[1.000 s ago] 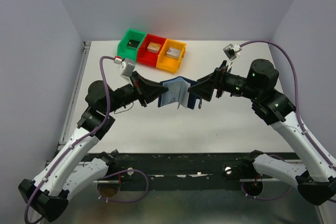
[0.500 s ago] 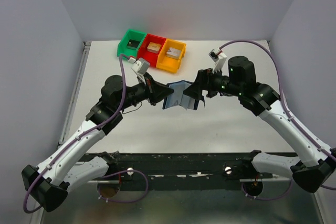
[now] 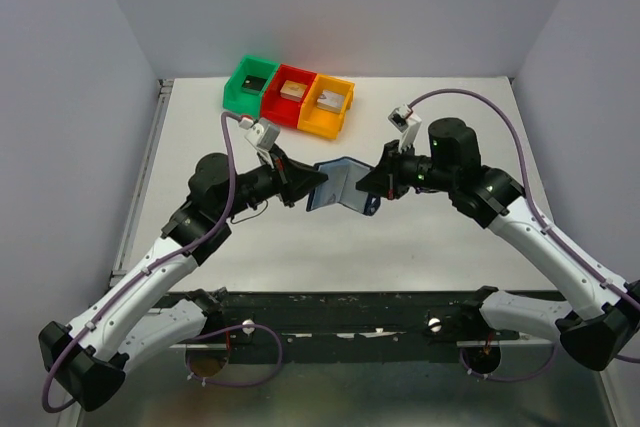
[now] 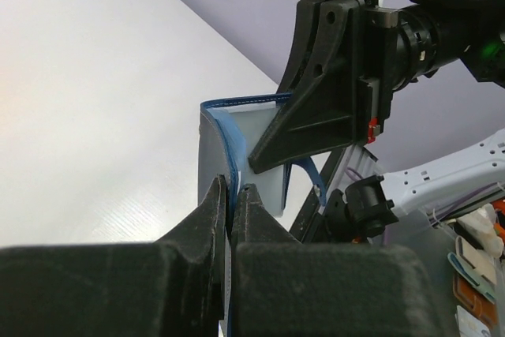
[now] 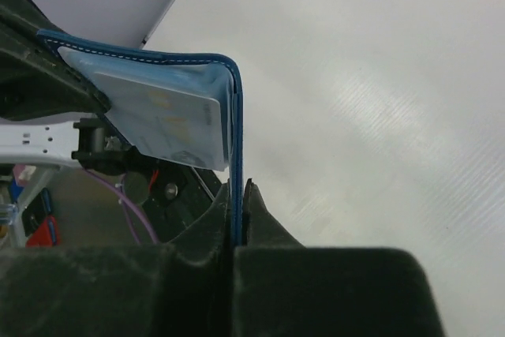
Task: Take the credit cards out of the card holder
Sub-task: Place the card holder at the center of the board.
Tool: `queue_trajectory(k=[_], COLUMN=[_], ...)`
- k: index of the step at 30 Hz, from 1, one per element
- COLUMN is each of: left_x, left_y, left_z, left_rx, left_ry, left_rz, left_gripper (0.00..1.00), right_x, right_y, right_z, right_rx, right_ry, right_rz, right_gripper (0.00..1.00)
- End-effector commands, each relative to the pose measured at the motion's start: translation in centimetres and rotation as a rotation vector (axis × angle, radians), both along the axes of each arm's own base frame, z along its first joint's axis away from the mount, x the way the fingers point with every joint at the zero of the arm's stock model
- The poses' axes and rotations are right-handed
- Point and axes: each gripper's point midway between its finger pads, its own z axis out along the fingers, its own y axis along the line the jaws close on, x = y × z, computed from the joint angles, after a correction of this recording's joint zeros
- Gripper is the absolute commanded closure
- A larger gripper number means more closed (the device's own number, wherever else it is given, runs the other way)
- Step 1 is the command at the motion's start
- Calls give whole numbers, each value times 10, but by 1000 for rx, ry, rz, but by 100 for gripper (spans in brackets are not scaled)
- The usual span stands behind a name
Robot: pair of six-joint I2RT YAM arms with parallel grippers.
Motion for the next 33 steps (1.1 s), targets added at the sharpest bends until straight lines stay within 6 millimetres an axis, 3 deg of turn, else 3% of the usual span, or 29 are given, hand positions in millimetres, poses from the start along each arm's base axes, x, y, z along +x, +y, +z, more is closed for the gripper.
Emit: queue_trajectory(k=[1,4,7,9,11,15,20,24,29,33], left_x=[3,7,13,16,20,30,42,36,29,24], left_y=[5,7,13,17,21,37,84,109,109,86], left_z=[10,1,-14,-21,-31,-62,-116,-136,-144,-148], left_rx=[-44,-34,-11,2,20,108,265,277,236,190], left_ry=[-50,-30,2,19,41,114,272,315,295,286], left_rz=[32,56,109,141,173,282,549,662,637,518], left_gripper=[100,97,53,34,23,15,13,12,11,12], right_x=[-13,-15,-16,-16,-16,-12,-4,0,2,3], right_y=[9,10,12,13,15,18,27,34,39,40], right_z=[2,-1,-5,-10,-13,-27,-52,-85,-123,-156], right_rx=[47,50,45,39,39,28,27,3,-24,-57], right_ry=[-7,5,23,41,57,105,189,276,357,422], right_rz=[93,108,122,129,135,133,114,113,120,111], right_gripper=[100,100,100,100,100,100,100,100,100,100])
